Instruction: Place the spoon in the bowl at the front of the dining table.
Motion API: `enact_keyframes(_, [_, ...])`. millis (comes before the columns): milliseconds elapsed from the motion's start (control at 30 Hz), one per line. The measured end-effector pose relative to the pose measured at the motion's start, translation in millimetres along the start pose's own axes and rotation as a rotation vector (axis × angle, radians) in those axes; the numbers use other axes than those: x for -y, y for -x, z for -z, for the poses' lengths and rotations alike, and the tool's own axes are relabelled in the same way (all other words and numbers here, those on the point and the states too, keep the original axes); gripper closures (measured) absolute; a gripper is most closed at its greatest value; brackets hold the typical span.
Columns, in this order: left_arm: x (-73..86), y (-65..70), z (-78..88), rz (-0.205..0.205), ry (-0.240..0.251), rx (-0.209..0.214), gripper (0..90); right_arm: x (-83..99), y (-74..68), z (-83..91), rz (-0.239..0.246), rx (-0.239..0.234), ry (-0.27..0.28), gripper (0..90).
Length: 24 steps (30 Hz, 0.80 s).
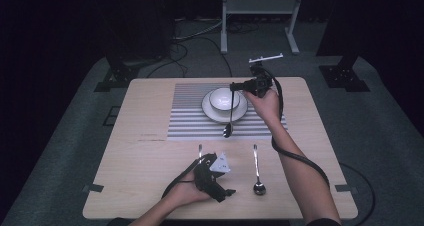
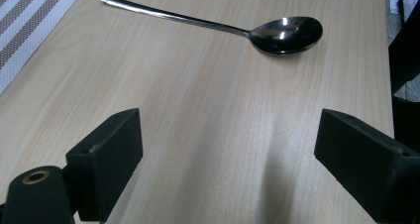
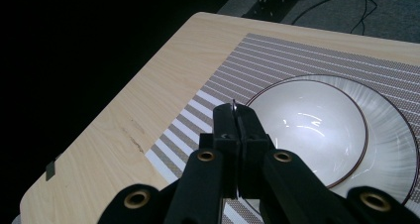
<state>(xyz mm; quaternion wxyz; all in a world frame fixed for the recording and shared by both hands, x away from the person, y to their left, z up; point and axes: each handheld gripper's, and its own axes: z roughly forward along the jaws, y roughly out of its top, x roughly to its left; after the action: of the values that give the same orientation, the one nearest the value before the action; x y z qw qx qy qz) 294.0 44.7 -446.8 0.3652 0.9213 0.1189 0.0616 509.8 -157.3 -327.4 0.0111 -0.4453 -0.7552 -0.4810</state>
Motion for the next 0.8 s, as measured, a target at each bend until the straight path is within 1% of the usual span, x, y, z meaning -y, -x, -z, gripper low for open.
enact_keyframes(133, [-0.1,-0.2,0.5,-0.001,0.0,-0.002,10.4,-2.4,0.8,-0.9,-0.005,0.006,0.006,88.7])
enact_keyframes(233, [0.3,0.1,-0.1,-0.007,-0.008,-0.006,10.5,-4.5,3.2,-2.0,-0.005,0.005,0.007,88.7])
enact_keyframes(300, [0.4,0.0,-0.6,-0.008,-0.012,-0.005,10.5,-5.6,6.3,-2.8,-0.014,0.016,0.012,88.7])
enact_keyframes(567, [0.2,-0.2,-0.4,-0.008,-0.009,-0.007,10.6,-9.1,13.6,-3.9,-0.043,0.033,0.032,88.7])
enact_keyframes(667, [0.2,0.1,-1.1,-0.009,-0.009,-0.004,10.6,-13.8,15.5,-4.1,-0.054,0.025,0.038,88.7])
enact_keyframes(800, [0.3,0.1,-1.1,-0.008,-0.01,-0.003,10.6,-19.6,16.7,-4.0,-0.058,0.039,0.046,88.7])
